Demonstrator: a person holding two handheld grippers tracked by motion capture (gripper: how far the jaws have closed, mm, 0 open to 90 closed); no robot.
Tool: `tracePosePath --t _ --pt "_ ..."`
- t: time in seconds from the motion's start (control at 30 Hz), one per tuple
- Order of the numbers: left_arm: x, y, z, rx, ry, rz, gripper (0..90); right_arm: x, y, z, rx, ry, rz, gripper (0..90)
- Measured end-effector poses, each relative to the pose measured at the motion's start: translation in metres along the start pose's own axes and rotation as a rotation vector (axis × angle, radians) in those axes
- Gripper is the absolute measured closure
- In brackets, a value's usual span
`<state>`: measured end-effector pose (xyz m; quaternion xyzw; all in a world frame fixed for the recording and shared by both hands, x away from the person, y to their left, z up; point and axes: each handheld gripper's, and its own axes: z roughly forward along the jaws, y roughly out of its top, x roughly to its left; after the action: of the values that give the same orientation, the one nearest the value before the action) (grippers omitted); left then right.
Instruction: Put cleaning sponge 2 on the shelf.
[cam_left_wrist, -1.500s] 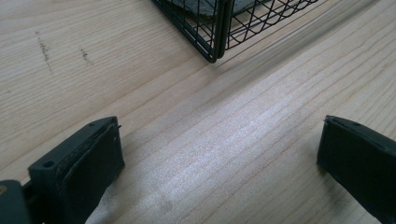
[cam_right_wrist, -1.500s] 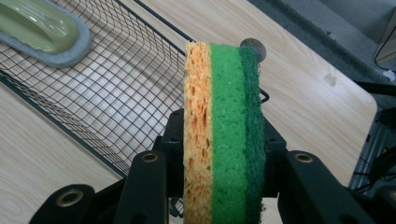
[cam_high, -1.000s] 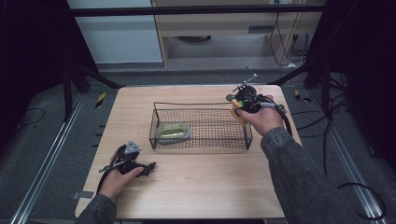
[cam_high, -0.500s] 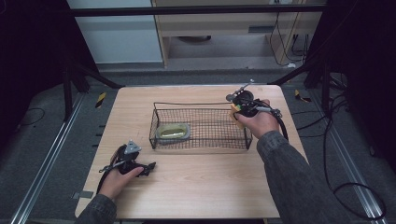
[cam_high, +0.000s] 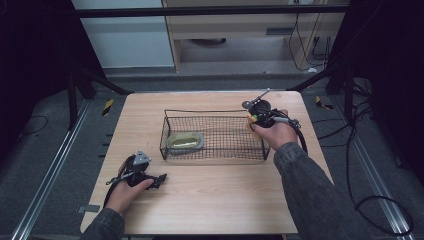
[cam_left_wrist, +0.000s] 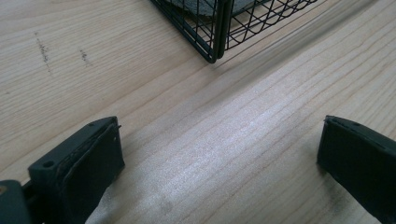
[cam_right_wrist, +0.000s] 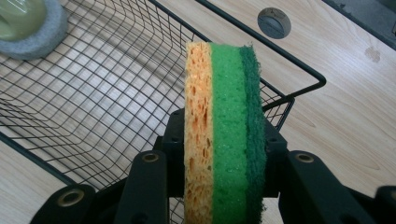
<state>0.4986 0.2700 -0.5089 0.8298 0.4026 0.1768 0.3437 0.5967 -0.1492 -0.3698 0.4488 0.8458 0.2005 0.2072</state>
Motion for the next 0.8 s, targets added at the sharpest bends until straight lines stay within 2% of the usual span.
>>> tracePosePath --t 0.2,0.5,0.8 --pt "0.0 0.0 0.0 0.0 0.0 0.0 0.0 -0.003 -0.005 0.012 0.018 -0.004 0.003 64.4" --pt "0.0 0.0 0.0 0.004 -0.001 0.004 0.0 -0.005 -0.008 0.034 0.043 -0.004 0.035 64.4" --pt "0.0 0.0 0.0 0.003 -0.001 0.004 0.0 -0.008 -0.01 0.045 0.058 -0.01 0.043 64.4"
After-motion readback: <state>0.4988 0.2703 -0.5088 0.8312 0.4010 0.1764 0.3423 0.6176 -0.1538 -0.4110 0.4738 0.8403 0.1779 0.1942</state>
